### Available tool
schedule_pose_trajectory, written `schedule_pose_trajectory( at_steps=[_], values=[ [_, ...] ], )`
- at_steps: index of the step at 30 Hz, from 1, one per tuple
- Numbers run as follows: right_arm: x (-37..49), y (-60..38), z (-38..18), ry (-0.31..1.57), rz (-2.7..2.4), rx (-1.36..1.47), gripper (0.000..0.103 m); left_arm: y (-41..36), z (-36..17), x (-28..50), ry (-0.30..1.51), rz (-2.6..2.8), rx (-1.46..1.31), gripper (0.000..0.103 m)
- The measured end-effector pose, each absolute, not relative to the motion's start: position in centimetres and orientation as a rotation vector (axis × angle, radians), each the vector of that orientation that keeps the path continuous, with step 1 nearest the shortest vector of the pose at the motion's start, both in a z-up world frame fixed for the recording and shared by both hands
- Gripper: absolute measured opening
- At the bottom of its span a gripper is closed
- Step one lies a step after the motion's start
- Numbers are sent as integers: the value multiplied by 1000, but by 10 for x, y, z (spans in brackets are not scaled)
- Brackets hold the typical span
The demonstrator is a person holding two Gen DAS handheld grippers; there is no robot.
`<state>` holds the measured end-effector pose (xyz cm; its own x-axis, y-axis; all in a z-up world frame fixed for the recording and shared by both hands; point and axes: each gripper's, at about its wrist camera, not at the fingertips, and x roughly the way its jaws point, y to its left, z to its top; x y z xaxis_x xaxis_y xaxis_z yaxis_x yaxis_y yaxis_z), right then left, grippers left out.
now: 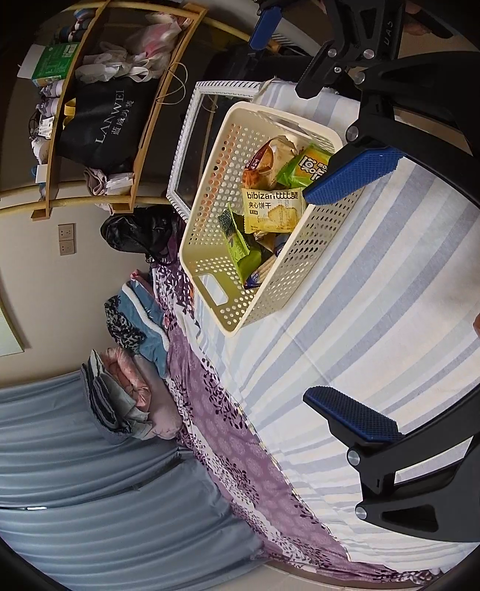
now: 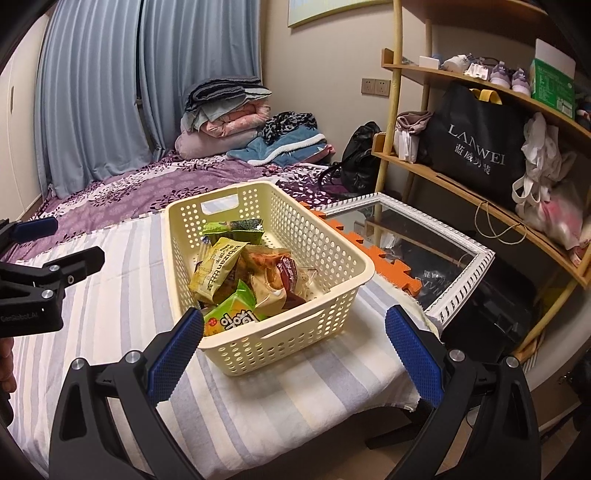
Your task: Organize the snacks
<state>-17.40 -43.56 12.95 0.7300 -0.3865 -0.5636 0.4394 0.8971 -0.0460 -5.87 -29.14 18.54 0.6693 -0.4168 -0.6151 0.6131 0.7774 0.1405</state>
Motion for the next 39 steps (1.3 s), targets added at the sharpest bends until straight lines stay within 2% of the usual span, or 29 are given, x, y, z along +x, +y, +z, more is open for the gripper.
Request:
schedule_pose_trajectory(
  at_steps=[16,39],
  values=[
    [-178,-429,130,573,-485,48,98,-287,187,-65,576,-579,369,100],
    [-184,-447,110,592,-492,69,98,-334,172,-78,584,-679,466,100]
  ],
)
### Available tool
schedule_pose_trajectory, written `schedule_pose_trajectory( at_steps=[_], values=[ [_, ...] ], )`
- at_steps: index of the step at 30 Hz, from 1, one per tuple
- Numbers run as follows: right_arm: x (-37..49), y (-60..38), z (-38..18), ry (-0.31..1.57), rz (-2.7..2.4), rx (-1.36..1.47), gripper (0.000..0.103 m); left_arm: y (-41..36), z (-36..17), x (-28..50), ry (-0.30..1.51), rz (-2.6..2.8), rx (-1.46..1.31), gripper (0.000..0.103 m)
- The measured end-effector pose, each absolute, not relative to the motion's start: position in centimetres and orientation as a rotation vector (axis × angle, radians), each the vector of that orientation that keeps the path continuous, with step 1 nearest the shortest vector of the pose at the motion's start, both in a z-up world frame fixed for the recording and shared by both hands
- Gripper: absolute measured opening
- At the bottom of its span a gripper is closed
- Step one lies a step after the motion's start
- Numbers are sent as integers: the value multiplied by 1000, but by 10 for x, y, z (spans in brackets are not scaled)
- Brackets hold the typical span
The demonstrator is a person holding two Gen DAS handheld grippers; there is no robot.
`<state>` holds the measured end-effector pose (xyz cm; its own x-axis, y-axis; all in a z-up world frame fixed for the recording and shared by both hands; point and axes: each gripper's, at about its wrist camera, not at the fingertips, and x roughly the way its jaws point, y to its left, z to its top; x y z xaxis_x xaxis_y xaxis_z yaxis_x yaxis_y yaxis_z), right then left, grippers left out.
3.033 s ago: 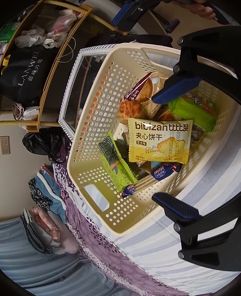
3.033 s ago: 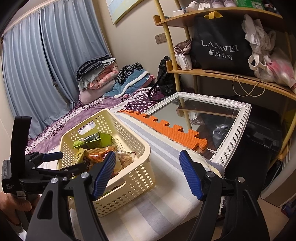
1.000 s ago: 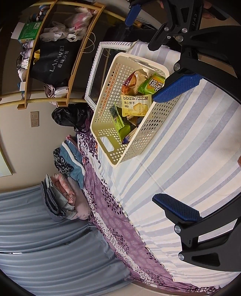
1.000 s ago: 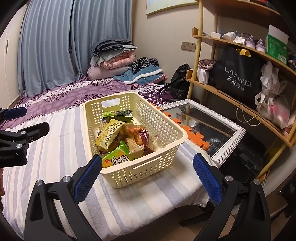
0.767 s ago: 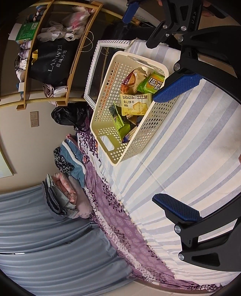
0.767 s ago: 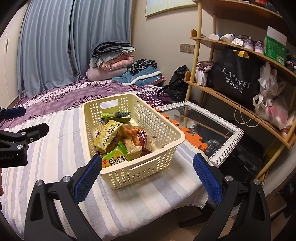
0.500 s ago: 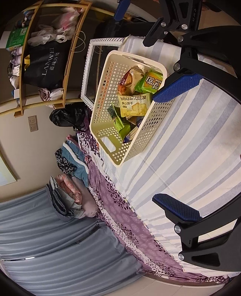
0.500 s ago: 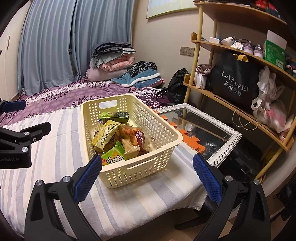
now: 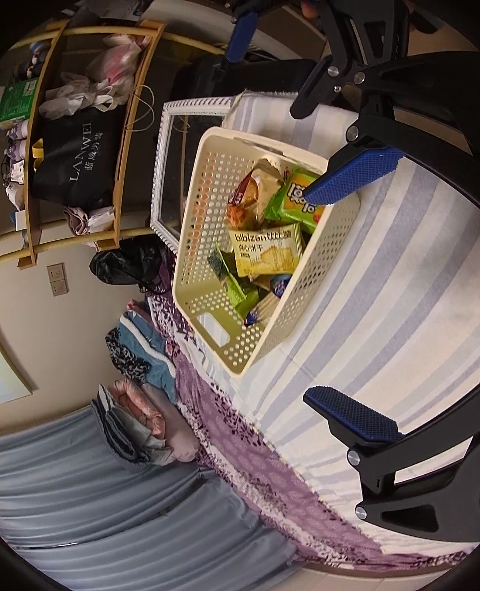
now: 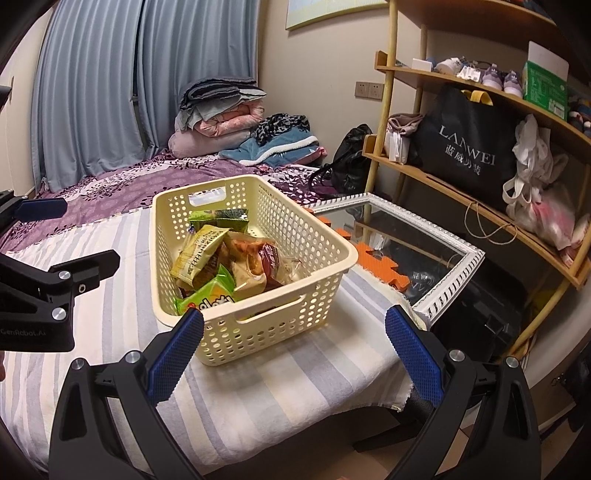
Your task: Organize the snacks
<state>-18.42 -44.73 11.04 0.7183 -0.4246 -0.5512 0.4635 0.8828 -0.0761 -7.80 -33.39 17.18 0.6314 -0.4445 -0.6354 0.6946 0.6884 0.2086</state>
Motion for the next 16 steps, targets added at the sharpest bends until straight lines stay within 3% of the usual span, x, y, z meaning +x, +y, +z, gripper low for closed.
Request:
schedule_pose_trajectory(
  at_steps=[16],
  values=[
    [-180,-446,104,608,-475,75,98,-339,156,-69,666,-664,463,100]
  ],
)
